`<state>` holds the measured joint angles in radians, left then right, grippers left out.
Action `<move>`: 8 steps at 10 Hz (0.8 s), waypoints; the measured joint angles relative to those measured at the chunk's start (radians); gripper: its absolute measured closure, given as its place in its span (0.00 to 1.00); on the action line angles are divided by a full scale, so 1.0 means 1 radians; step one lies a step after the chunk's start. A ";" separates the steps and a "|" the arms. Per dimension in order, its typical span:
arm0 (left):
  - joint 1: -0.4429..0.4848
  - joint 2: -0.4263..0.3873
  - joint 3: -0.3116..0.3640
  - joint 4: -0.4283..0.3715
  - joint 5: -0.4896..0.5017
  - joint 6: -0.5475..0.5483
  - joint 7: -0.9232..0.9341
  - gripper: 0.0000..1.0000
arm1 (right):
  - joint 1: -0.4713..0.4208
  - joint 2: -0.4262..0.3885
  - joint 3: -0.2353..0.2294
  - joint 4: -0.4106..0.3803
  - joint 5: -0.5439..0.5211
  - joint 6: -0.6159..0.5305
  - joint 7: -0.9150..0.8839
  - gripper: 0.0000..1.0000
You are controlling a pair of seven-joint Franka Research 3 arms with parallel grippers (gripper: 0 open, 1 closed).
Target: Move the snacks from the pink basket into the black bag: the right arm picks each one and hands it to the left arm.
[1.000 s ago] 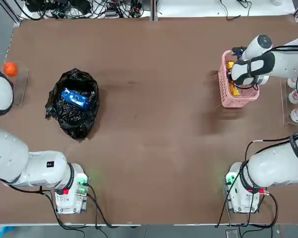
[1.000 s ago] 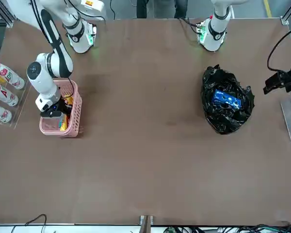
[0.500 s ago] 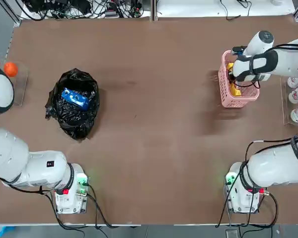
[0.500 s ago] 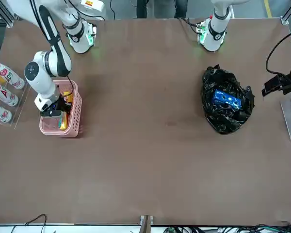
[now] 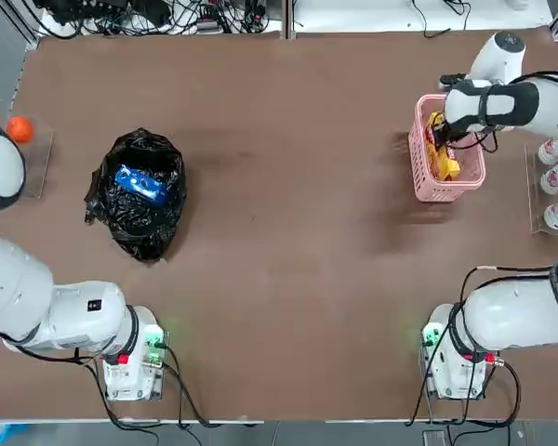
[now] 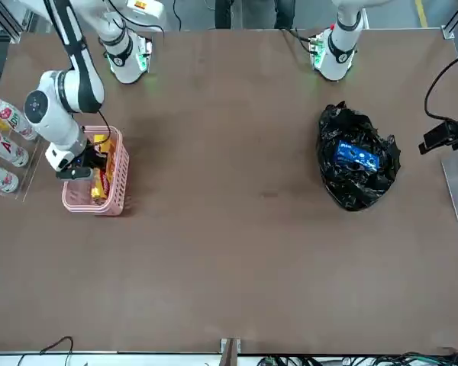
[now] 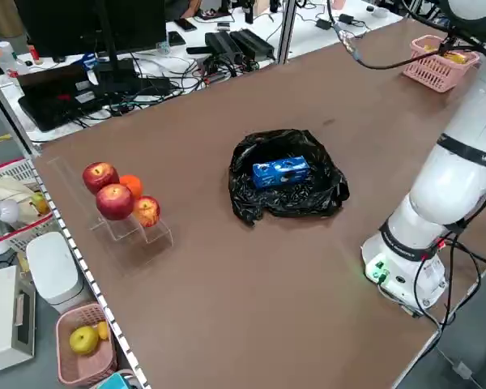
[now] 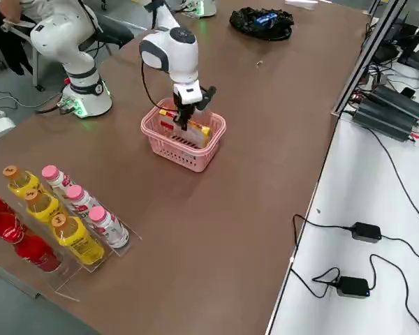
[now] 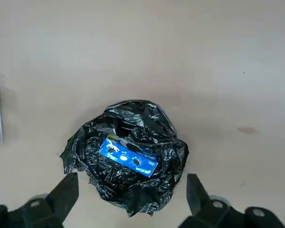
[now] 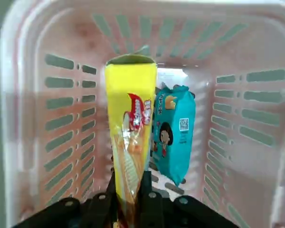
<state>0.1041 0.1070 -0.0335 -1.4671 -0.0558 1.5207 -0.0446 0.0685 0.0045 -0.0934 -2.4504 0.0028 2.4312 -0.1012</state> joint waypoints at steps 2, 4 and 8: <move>0.000 0.008 0.000 0.000 0.000 0.000 0.000 0.00 | -0.001 -0.008 -0.003 0.059 0.000 -0.099 -0.028 0.79; 0.000 0.008 0.000 0.001 0.000 0.000 0.000 0.00 | -0.002 -0.021 -0.006 0.102 0.000 -0.168 -0.062 0.79; -0.001 0.008 0.000 0.003 -0.004 0.000 0.000 0.00 | -0.003 -0.045 -0.006 0.263 0.000 -0.439 -0.105 0.79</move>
<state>0.1035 0.1150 -0.0335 -1.4645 -0.0601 1.5211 -0.0446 0.0652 -0.0401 -0.0991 -2.1878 0.0030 1.9923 -0.2061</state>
